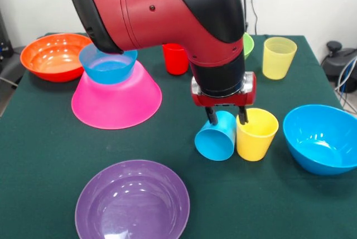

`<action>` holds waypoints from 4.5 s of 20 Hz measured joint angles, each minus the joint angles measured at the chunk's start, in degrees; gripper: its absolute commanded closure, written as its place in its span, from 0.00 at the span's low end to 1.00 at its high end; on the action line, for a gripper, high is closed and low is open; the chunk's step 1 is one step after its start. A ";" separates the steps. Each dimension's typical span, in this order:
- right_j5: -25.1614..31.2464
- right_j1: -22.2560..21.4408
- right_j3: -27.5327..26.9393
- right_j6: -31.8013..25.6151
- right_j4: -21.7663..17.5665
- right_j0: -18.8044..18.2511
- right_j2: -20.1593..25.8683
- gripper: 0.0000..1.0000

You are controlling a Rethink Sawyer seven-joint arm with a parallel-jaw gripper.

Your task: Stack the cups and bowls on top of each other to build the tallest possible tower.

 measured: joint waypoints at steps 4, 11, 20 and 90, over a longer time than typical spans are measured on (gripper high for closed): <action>-0.01 -0.02 0.01 0.00 -0.09 -0.14 0.23 0.00; 0.00 -0.78 0.04 0.00 -0.11 -1.27 1.40 0.00; 0.01 -6.36 1.14 0.00 -0.23 -1.79 3.14 0.00; -0.51 0.18 -1.17 -21.64 -13.74 -0.15 9.94 0.00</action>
